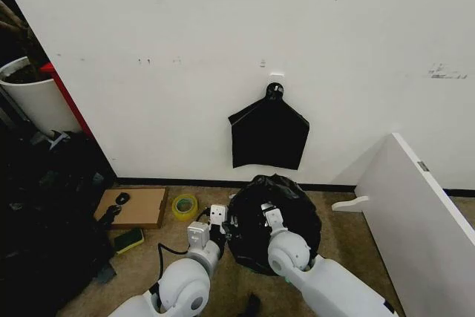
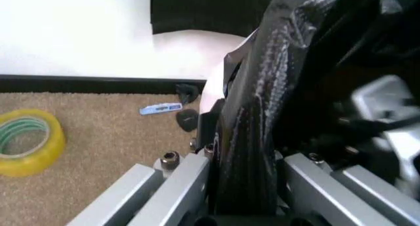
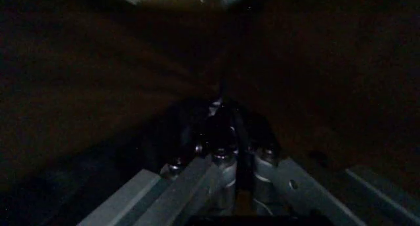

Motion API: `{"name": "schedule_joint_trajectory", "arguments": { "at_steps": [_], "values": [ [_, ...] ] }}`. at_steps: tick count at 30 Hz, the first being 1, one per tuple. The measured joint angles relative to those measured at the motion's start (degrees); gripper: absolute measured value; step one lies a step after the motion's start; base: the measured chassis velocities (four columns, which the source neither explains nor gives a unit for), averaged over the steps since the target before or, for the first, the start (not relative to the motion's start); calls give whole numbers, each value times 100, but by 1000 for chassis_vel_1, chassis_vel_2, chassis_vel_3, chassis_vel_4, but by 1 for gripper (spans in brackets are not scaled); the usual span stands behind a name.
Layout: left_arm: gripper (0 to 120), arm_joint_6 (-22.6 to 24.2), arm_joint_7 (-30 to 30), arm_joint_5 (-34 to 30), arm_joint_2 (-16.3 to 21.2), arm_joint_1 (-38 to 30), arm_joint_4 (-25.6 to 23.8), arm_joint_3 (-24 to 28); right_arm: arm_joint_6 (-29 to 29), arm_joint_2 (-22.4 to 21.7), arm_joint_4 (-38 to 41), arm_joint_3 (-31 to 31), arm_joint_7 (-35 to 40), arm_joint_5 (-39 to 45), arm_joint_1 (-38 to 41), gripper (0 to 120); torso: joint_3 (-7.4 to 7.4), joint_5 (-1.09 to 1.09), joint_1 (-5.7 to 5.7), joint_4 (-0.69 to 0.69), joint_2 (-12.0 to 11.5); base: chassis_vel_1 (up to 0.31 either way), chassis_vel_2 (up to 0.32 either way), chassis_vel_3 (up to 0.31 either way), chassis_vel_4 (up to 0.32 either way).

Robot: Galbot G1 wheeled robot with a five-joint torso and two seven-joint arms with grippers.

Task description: Place the garbage bag over the trash bin.

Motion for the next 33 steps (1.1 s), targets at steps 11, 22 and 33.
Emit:
{"name": "schedule_joint_trajectory", "arguments": {
  "at_steps": [11,22,33],
  "values": [
    [0,77,45,-120,104,185,-195,-46,237,89,-214,-111,-101,-639,133,0,0,0,0,0,0,0,0,0,0],
    [0,117,185,-89,165,327,-291,-106,260,172,-675,-118,-28,-593,407,0,0,0,0,0,0,0,0,0,0],
    [0,118,224,-81,162,332,-300,-125,285,43,-601,-9,-30,-523,312,0,0,0,0,0,0,0,0,0,0]
  ]
}}
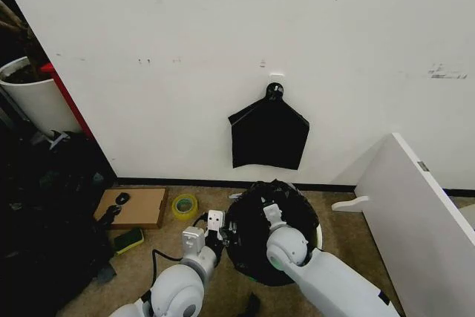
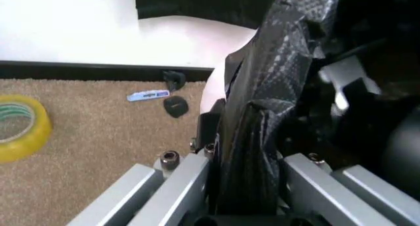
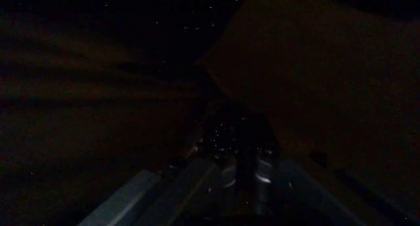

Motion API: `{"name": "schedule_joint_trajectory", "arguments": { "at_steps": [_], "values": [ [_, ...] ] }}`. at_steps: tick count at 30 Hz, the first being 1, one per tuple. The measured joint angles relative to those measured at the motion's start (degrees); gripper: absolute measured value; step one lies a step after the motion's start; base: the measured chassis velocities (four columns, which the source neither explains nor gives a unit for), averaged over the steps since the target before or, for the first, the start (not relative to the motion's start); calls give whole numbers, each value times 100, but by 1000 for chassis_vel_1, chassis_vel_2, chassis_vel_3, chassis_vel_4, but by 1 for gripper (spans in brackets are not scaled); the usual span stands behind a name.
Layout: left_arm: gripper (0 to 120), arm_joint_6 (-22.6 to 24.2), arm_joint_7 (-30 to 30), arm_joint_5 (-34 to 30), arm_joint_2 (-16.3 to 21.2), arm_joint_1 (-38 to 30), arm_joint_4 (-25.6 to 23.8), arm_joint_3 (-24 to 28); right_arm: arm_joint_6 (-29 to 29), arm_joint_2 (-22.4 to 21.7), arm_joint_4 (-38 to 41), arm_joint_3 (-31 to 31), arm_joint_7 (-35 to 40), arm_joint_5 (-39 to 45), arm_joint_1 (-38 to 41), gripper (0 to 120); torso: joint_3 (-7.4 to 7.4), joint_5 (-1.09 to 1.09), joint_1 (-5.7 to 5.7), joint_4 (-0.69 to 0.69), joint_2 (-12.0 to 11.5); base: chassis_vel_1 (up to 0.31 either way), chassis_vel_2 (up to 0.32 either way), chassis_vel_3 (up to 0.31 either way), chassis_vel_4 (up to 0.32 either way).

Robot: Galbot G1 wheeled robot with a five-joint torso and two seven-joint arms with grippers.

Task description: Place the garbage bag over the trash bin.

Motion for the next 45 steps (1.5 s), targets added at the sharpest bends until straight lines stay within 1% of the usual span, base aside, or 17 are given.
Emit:
{"name": "schedule_joint_trajectory", "arguments": {
  "at_steps": [4,5,8,11,16,25,35,38,41,42,45],
  "values": [
    [0,-32,-24,-17,-31,-87,79,-47,-106,-160,420,9,0,22,-247,0,0,0,0,0,0,0,0,0,0],
    [0,-32,-24,-17,-31,-87,79,-47,-106,-160,420,9,0,22,-247,0,0,0,0,0,0,0,0,0,0],
    [0,-66,-42,-29,-49,-158,145,-72,-240,-238,785,1,-1,121,-431,0,0,0,0,-2,0,0,0,0,0],
    [0,-81,-30,-35,-50,-171,135,-80,-344,-236,951,-49,-1,226,-493,0,0,0,0,1,0,0,0,0,0],
    [0,-82,14,-13,-20,-102,47,-78,-383,-192,823,-111,-20,235,-425,0,0,0,0,0,0,0,0,0,0],
    [0,-104,195,169,109,171,-130,-156,-492,-155,337,-319,-9,300,-219,0,0,0,0,0,0,0,0,0,0],
    [0,-104,209,191,105,163,-132,-157,-492,-189,336,-284,4,318,-235,0,0,0,0,0,0,0,0,0,0],
    [0,-134,209,170,69,113,-8,-184,-342,-232,535,-140,-78,323,-334,0,0,1,0,0,0,0,0,0,0],
    [0,-162,97,-34,1,7,192,-287,-131,-391,999,40,-476,178,-512,0,0,2,0,1,0,0,0,0,0],
    [0,-162,97,-34,1,7,192,-287,-131,-391,999,40,-476,178,-512,0,0,2,0,1,0,0,0,0,0],
    [0,-158,-42,-423,-65,-133,346,-399,27,-623,1526,173,-884,-91,-728,0,0,-1,0,-1,0,0,0,0,0]
  ]
}}
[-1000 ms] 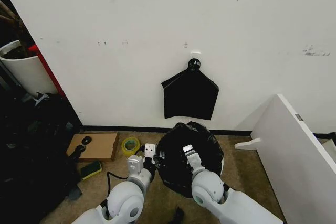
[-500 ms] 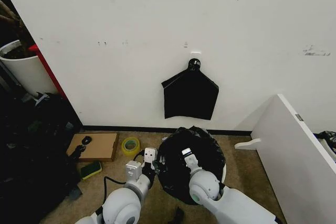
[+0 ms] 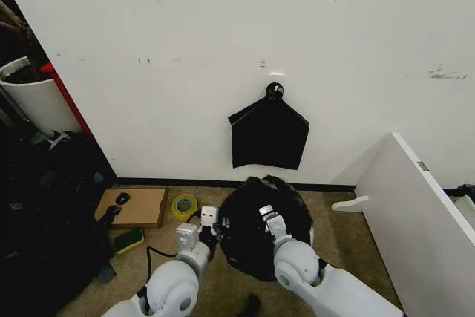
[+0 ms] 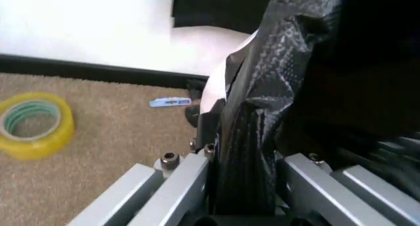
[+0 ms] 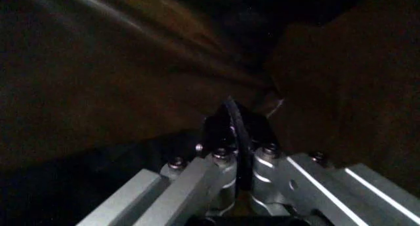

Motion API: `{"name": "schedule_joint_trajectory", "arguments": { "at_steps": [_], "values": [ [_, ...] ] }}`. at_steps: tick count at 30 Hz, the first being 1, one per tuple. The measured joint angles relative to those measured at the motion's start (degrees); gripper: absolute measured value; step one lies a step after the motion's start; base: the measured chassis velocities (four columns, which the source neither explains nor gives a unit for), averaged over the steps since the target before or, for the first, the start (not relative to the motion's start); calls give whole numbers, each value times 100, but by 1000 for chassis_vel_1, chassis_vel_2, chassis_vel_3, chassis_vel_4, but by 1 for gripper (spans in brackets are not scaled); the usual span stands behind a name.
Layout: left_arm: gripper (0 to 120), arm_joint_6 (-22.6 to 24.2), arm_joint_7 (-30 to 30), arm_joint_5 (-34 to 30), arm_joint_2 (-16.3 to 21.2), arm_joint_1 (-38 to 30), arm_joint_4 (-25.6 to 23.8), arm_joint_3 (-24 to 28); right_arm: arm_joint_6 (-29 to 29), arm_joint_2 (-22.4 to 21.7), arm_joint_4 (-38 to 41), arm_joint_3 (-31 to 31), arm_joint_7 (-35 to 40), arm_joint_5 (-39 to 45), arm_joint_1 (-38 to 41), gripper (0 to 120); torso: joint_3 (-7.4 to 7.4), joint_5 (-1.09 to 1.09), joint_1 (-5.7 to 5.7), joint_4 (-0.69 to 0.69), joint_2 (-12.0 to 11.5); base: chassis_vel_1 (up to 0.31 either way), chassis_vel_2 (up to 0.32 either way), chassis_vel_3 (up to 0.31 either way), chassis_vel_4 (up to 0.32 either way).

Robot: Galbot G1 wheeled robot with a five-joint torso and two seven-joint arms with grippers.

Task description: Place the garbage bag over the trash bin.

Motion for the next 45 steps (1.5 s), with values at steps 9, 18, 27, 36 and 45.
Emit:
{"name": "schedule_joint_trajectory", "arguments": {
  "at_steps": [9,18,27,36,45],
  "values": [
    [0,29,-97,-327,-78,-285,225,-129,212,-377,949,411,-581,-147,-554,14,0,1,0,0,0,0,0,0,0],
    [0,34,-97,-577,-105,-294,345,-277,1081,-622,1667,1123,-1744,-351,-1344,47,0,1,0,2,0,0,0,0,0],
    [0,2,85,-1157,-135,-345,596,-673,1771,-834,2434,2106,-2172,411,-1783,81,0,0,0,-2,0,0,0,0,0],
    [0,-6,365,-1663,14,-11,637,-985,2220,-628,2540,3043,-2201,1505,-2572,100,0,0,0,-2,0,0,0,0,0],
    [0,38,389,-1970,51,24,690,-1031,2067,-392,2274,3842,-2462,2908,-3211,100,0,2,0,0,0,0,0,0,0]
  ]
}}
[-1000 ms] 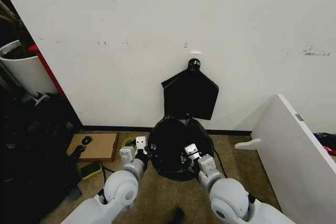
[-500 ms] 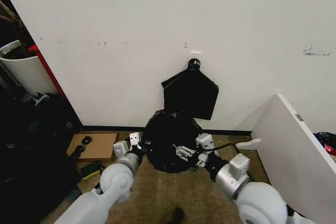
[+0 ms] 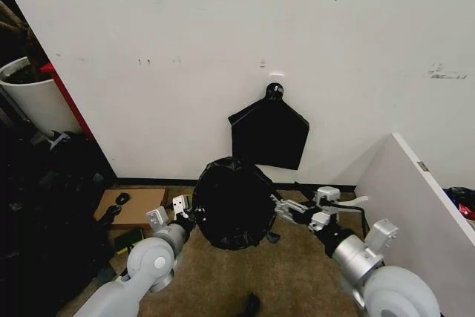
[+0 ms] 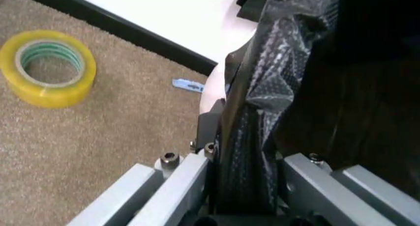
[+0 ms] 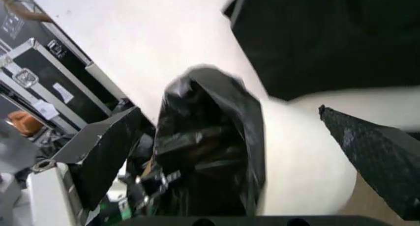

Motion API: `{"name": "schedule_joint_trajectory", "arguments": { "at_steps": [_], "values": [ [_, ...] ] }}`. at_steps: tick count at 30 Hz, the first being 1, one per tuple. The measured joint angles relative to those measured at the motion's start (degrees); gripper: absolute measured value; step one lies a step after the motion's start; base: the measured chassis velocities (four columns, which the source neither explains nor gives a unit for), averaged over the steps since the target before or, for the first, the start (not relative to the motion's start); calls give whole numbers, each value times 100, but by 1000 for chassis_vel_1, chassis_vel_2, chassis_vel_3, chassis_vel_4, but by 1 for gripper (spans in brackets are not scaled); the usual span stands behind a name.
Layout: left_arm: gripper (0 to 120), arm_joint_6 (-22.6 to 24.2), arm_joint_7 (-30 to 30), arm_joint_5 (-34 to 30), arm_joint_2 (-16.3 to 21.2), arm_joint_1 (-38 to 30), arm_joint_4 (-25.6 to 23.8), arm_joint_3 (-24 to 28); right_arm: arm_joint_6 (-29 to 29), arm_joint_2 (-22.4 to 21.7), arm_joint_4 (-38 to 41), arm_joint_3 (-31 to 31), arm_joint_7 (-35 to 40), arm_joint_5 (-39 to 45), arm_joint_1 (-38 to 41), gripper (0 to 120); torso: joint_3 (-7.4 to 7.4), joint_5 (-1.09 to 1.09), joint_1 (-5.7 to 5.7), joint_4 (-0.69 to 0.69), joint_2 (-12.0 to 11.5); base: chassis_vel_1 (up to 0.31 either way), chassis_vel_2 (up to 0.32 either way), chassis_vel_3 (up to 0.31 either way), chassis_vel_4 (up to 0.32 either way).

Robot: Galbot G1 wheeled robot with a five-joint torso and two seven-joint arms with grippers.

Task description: Place the garbage bag over the trash bin.

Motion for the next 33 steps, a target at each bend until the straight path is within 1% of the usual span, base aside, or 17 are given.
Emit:
{"name": "schedule_joint_trajectory", "arguments": {
  "at_steps": [3,8,9,10,13,15,18,19,23,24,26,27,28,30,31,33],
  "values": [
    [0,15,1,-52,14,26,-36,-3,-179,87,-108,62,-183,456,-197,100,0,0,0,1,0,0,0,0,0],
    [0,25,2,-71,10,40,-74,-4,-300,190,-268,-63,-258,578,-237,99,0,0,0,1,0,0,0,0,0],
    [0,27,3,-76,10,48,-83,-5,-315,203,-316,-94,-261,585,-228,95,0,-1,0,1,0,0,0,0,0],
    [0,27,3,-76,10,48,-83,-5,-315,203,-316,-94,-261,585,-228,95,0,-1,0,1,0,0,0,0,0],
    [0,29,11,-91,23,62,-96,-9,-327,219,-405,-129,-263,592,-207,84,0,-1,0,1,0,0,0,0,0],
    [0,28,18,-96,40,63,-88,-9,-329,223,-459,-139,-264,591,-203,81,0,-1,0,1,0,0,0,0,0],
    [0,29,21,-112,69,62,-85,-5,-329,224,-521,-147,-261,582,-190,79,0,-1,0,1,0,0,0,0,0],
    [0,29,21,-122,76,56,-87,-4,-329,223,-535,-148,-257,582,-185,77,0,0,0,1,0,0,0,0,0],
    [0,29,22,-135,82,25,-88,-4,-327,204,-541,-144,-237,611,-170,62,0,-1,0,1,0,0,0,0,0],
    [0,29,22,-135,82,25,-88,-4,-327,204,-541,-144,-237,611,-170,62,0,-1,0,1,0,0,0,0,0],
    [0,29,22,-135,83,23,-68,7,-328,190,-536,-144,-237,612,-169,54,0,-1,0,1,0,0,0,0,0],
    [0,29,22,-134,87,24,-63,16,-329,185,-534,-146,-236,612,-165,48,0,-1,0,1,0,0,0,0,0],
    [0,29,22,-133,89,27,-63,18,-329,183,-534,-147,-233,612,-161,46,0,-1,0,1,0,0,0,0,0],
    [0,29,24,-131,92,32,-70,19,-328,178,-532,-150,-224,612,-155,35,0,-1,0,1,0,0,0,0,0],
    [0,29,24,-131,92,32,-70,19,-328,178,-532,-150,-224,612,-155,35,0,-1,0,1,0,0,0,0,0],
    [0,29,25,-130,96,36,-82,19,-329,171,-525,-150,-211,610,-155,27,0,-1,0,1,0,0,0,0,0]
  ]
}}
